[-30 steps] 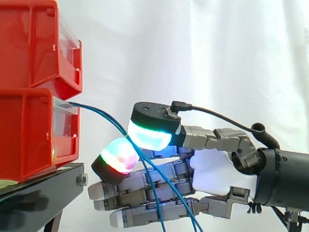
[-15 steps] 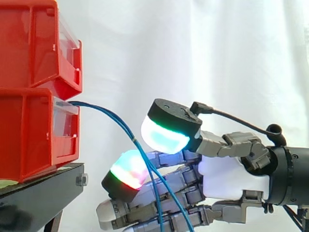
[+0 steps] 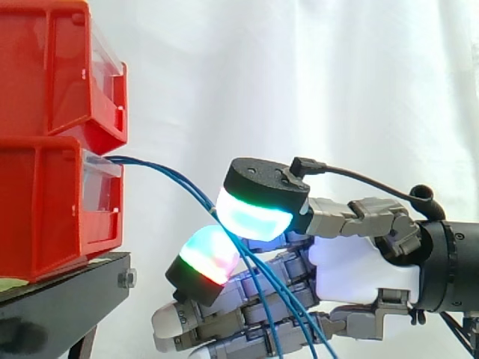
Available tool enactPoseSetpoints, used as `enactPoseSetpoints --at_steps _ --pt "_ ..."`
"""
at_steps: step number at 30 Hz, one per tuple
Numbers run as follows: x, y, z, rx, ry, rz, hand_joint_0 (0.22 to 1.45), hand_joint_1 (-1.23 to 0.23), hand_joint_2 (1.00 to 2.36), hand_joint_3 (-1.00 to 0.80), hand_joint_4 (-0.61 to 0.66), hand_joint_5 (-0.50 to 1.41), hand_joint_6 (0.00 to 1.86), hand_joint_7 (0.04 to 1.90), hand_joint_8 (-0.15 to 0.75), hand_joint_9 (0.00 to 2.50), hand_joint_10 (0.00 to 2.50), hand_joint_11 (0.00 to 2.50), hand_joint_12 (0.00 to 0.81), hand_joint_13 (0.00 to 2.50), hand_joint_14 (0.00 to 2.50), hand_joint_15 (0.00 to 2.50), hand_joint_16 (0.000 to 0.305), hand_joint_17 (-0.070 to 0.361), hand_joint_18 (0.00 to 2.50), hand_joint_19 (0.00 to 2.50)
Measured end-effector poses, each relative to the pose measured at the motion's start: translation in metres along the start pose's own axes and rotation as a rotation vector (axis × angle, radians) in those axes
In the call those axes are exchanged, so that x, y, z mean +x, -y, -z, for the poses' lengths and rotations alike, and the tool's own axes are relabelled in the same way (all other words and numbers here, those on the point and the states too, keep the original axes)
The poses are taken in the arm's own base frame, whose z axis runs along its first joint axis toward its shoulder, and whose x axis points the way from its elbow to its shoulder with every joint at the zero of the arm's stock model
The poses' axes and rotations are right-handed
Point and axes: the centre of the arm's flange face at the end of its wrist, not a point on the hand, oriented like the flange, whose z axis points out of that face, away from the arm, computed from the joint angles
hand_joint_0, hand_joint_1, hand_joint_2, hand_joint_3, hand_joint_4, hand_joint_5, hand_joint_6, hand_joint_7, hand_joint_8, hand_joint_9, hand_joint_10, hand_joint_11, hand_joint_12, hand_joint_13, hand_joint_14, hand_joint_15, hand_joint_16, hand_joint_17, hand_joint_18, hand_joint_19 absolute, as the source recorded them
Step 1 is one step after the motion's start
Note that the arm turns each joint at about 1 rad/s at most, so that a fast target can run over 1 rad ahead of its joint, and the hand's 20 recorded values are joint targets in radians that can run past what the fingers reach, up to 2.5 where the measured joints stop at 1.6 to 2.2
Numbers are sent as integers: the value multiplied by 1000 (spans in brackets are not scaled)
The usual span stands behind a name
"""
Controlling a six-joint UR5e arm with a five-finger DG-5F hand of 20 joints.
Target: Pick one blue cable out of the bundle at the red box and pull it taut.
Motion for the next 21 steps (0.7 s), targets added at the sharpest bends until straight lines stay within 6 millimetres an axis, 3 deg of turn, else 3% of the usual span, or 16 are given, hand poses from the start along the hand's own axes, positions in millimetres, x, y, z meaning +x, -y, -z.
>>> enactPoseSetpoints --at_steps 8,21 --pt "0 -4 0 -5 0 0 616 -780 1023 -89 143 -183 883 1124 372 548 6 297 401 232 0 44 60 134 370 145" --pt "-1 -34 4 -5 3 0 691 -888 1027 -60 63 -203 901 1130 357 542 7 317 400 251 0 28 59 134 408 118"
